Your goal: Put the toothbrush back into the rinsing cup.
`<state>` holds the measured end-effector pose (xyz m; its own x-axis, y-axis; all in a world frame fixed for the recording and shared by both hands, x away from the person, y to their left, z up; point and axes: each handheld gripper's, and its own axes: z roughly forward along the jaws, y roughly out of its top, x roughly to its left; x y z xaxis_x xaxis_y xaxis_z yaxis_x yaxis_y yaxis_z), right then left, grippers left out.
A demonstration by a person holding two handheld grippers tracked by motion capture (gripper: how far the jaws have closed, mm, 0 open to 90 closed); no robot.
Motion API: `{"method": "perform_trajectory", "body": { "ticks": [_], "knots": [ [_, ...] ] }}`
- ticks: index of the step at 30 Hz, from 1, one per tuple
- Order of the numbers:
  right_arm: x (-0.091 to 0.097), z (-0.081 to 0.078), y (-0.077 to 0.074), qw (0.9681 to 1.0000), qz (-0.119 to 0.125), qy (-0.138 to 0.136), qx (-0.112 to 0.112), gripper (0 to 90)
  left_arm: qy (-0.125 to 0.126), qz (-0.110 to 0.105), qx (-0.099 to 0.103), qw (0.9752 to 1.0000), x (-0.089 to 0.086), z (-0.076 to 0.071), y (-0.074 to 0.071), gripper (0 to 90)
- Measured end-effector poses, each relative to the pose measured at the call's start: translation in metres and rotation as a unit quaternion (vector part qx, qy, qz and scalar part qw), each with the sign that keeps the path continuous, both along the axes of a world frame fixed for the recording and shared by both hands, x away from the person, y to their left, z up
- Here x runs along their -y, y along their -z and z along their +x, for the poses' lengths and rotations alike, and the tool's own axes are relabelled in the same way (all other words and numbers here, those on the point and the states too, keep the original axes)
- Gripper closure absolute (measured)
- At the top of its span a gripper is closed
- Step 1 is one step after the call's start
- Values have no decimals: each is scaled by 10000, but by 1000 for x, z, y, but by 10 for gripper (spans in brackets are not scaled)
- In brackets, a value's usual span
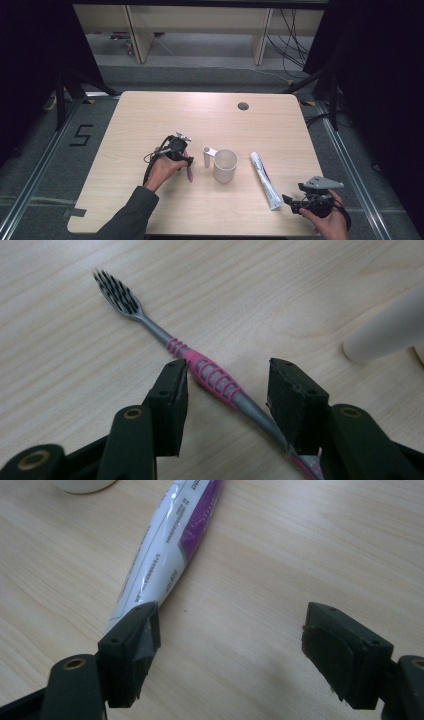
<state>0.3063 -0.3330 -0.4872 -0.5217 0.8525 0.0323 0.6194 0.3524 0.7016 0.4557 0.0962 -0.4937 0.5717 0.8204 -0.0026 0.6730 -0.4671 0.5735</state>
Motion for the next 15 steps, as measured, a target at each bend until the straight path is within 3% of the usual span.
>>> {"method": "perform_trajectory", "body": {
  "ticks": [1, 4, 5, 6, 8, 9, 10, 15],
  "knots": [
    [1, 1, 0, 10000, 3, -62, 21, 243, 22, 7, 42, 10000, 1, -1, 1, 511],
    [1, 1, 1, 9999, -53, -96, 95, 243, 89, 79, -121, 9999, 3, -2, 0, 517],
    [1, 1, 1, 9999, -57, -87, 94, 243, 103, 78, -57, 9999, 4, -2, 1, 519],
    [0, 0, 0, 10000, 15, 5, -6, 243, 129, 104, -17, 9999, 4, -2, 1, 522],
    [-1, -1, 0, 10000, 61, 27, -22, 243, 153, 151, -41, 9998, 4, -2, 0, 540],
    [0, 0, -1, 10000, -38, -30, 70, 243, 177, 204, -120, 9996, 4, -1, -1, 552],
    [-1, -1, -1, 10000, 54, 41, -42, 243, 195, 230, -134, 9995, 4, -1, -1, 577],
    [-1, -1, 0, 10000, 60, 45, -58, 243, 339, 405, -218, 9984, -1, -2, -3, 626]
  ]
}}
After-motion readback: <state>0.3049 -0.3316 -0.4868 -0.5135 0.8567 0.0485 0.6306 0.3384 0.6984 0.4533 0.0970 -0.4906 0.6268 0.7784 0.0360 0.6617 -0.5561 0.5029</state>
